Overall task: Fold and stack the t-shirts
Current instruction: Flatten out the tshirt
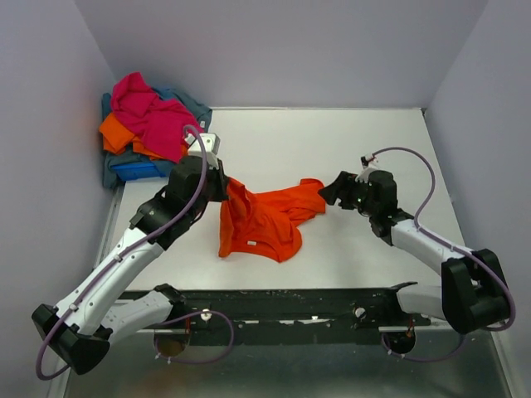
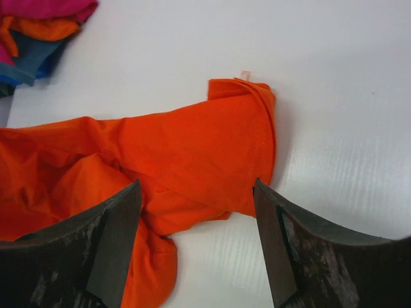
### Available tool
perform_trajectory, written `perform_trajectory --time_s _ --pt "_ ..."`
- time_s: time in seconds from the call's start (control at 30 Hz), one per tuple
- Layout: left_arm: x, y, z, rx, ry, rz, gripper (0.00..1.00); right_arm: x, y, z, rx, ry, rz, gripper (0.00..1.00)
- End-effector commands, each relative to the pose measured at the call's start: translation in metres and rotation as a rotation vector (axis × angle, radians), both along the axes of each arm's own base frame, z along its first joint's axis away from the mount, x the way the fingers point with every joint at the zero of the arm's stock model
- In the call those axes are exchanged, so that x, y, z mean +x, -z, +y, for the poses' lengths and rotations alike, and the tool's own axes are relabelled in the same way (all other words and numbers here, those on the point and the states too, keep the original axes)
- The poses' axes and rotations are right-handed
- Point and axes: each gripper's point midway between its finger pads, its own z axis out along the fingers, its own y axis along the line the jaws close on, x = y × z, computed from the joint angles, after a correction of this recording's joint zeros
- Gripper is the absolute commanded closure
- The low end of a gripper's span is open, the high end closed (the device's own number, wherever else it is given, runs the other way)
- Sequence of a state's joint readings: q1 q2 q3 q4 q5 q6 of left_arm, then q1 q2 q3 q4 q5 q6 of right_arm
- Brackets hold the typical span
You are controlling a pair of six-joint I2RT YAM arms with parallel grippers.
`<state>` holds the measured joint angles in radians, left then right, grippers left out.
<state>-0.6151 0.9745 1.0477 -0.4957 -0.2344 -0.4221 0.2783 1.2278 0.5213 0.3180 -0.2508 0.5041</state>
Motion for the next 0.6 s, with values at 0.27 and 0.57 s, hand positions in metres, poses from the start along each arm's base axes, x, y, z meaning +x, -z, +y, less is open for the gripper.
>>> perform_trajectory --time_s 0.27,0.57 --pt "0.000 -0.013 0.016 -0.027 -0.082 -0.043 1.00 0.017 0.058 -0.016 -0.103 0.132 0.260 0.34" --pt "0.001 -0.013 0.018 -0.024 -0.098 -0.041 1.00 0.005 0.086 -0.007 -0.067 0.119 0.400 0.41"
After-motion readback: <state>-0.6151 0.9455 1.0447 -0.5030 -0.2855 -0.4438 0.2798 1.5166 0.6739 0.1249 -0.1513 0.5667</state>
